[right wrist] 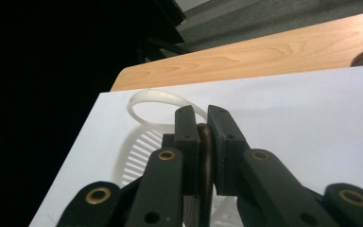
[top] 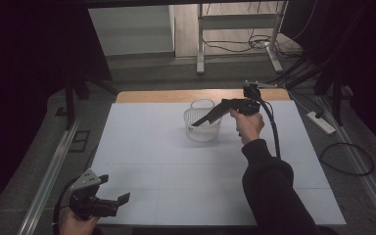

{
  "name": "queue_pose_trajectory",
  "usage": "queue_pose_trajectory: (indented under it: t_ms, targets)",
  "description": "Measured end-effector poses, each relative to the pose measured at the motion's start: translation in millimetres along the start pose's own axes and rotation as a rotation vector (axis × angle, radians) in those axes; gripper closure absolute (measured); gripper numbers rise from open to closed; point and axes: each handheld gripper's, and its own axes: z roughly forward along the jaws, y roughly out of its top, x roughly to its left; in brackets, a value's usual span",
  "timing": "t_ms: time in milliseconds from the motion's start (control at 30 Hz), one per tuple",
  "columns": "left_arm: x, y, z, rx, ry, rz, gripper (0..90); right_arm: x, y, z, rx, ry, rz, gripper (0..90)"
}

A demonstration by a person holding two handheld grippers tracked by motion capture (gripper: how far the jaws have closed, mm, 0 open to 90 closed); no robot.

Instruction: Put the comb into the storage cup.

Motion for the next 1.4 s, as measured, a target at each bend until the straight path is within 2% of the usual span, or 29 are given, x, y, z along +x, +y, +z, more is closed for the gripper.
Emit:
queue_pose_trajectory:
  t_ms: [133, 333, 567, 733, 967, 1400]
  targets:
    - [0.0, 0.1, 0.2, 0.003, 0.001, 0.001, 0.0, -5.6, -1.6, 0.0, -0.001, -0.015, 0.003, 80.7]
    - [0.0, 0.2, 0.3, 0.004, 0.002, 0.0, 0.0, -10.7, -4.5, 1.5, 0.014, -0.067, -0.03, 76.7]
    - [0.0, 0.3, 0.5, 0.006, 0.003, -0.001, 0.0, -16.8, -5.8, 1.9, 0.025, -0.087, -0.03, 74.4]
    - [0.1, 0.3, 0.5, 0.006, 0.004, -0.002, 0.0, -17.5, -7.9, 3.8, 0.039, -0.13, -0.059, 69.5]
    - [-0.2, 0.3, 0.6, 0.007, 0.005, -0.001, 0.0, -16.9, -8.3, 4.2, 0.03, -0.139, -0.066, 62.9]
    - [-0.4, 0.4, 0.9, 0.009, 0.005, 0.001, 0.0, -14.3, -9.3, 6.2, 0.043, -0.165, -0.124, 46.4]
